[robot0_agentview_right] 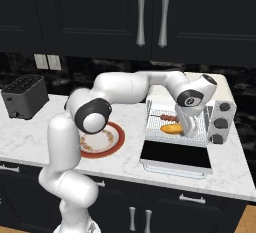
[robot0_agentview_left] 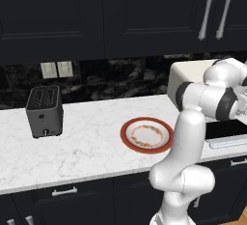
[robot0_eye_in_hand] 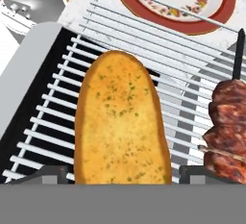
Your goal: Pick up the kebab skewer and baguette bread, and place them inside the toaster oven. Close the toaster oven door and start by setting the timer.
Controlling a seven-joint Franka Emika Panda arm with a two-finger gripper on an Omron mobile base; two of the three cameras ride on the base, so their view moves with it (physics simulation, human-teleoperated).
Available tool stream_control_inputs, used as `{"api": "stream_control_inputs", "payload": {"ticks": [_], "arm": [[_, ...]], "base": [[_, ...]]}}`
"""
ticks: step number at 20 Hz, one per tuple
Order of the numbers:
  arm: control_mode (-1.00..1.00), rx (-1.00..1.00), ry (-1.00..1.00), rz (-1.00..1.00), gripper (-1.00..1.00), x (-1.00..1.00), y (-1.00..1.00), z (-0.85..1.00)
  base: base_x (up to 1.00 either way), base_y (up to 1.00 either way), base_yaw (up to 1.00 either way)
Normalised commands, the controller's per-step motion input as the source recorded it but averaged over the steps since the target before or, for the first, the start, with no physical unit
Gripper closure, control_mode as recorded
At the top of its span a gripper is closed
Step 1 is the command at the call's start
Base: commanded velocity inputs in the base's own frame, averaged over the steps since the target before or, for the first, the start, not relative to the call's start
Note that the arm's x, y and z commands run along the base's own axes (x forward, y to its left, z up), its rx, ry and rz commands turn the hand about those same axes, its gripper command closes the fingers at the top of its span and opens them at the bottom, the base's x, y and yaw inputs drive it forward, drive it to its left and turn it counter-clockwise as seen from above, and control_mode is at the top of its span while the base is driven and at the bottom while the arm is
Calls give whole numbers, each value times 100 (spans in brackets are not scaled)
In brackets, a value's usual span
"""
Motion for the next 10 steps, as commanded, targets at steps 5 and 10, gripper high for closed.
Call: {"api": "stream_control_inputs", "payload": {"ticks": [5,10], "arm": [[-100,0,0,-2,-100,-10,9,0],[-100,0,0,0,-100,-8,0,15]], "base": [[0,0,0],[0,0,0]]}}
